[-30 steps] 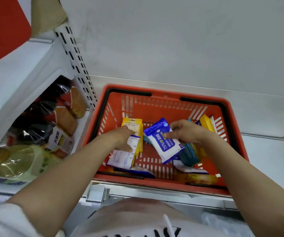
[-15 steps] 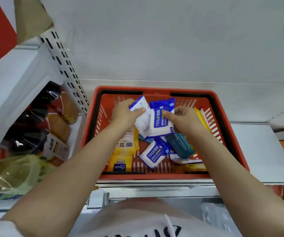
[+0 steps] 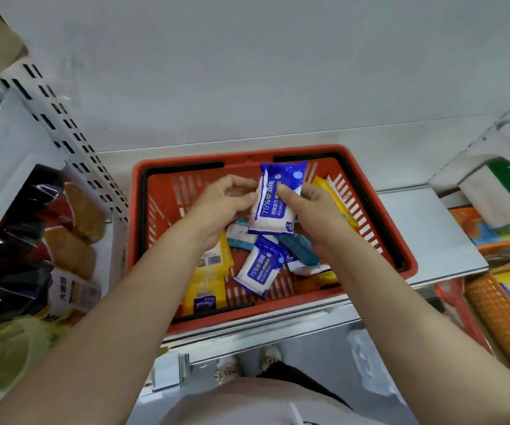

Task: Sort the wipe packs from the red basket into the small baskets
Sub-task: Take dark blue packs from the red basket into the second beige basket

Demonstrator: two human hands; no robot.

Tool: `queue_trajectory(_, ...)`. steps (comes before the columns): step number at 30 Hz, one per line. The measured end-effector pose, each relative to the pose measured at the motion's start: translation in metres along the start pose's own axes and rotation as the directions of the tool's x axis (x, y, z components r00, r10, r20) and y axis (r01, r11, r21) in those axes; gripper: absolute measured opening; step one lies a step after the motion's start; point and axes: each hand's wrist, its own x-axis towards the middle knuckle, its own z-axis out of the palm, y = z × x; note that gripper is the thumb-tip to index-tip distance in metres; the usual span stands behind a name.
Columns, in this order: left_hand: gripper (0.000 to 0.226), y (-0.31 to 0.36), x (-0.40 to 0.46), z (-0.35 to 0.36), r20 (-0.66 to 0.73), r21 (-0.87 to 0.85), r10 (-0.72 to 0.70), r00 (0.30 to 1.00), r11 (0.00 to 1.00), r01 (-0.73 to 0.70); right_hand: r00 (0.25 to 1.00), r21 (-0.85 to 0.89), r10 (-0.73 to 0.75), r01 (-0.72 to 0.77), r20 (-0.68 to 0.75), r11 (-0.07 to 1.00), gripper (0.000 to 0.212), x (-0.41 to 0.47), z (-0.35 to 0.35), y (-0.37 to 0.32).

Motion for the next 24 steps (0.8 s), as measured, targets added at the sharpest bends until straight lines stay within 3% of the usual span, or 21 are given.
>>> queue_trajectory(5, 0.043, 0.006, -0.002, 0.003, 0.114, 0.302, 0.034, 0.993, 0.951, -0.067, 0.999, 0.079, 0.031, -0.033, 0.024, 0.996, 0.020, -0.022, -0.020, -0.004)
queue_trajectory(9, 0.042, 0.011, -0.009, 0.020, 0.000, 0.473, 0.022, 1.000, 0.881, -0.020, 0.997, 0.196, -0.020, 0.034, -0.071, 0.980, 0.023, -0.047, -0.050, -0.005)
queue_trajectory(11, 0.029, 0.008, -0.015, 0.036, -0.031, 0.428, 0.046, 0.998, 0.904, -0.029, 0.972, 0.218, -0.090, 0.138, -0.216, 0.966, 0.032, -0.061, -0.074, -0.007)
queue_trajectory(14, 0.017, 0.006, -0.032, 0.073, 0.029, 0.247, -0.035, 0.999, 0.969, 0.027, 0.936, 0.247, -0.157, 0.240, -0.314, 0.939, 0.051, -0.090, -0.122, -0.007)
queue_trajectory(18, 0.009, 0.004, -0.063, 0.153, 0.186, 0.064, -0.074, 0.980, 0.996, 0.063, 0.894, 0.298, -0.107, 0.255, -0.435, 0.920, 0.025, -0.139, -0.200, 0.005)
queue_trajectory(22, 0.009, -0.016, -0.105, 0.254, 0.314, 0.126, -0.045, 0.948, 0.992, 0.005, 0.822, 0.350, -0.040, 0.285, -0.569, 0.892, 0.026, -0.203, -0.286, 0.030)
queue_trajectory(24, 0.011, -0.034, -0.127, 0.305, 0.345, 0.157, -0.047, 0.937, 0.987, -0.008, 0.769, 0.349, -0.046, 0.341, -0.637, 0.873, 0.016, -0.239, -0.328, 0.045)
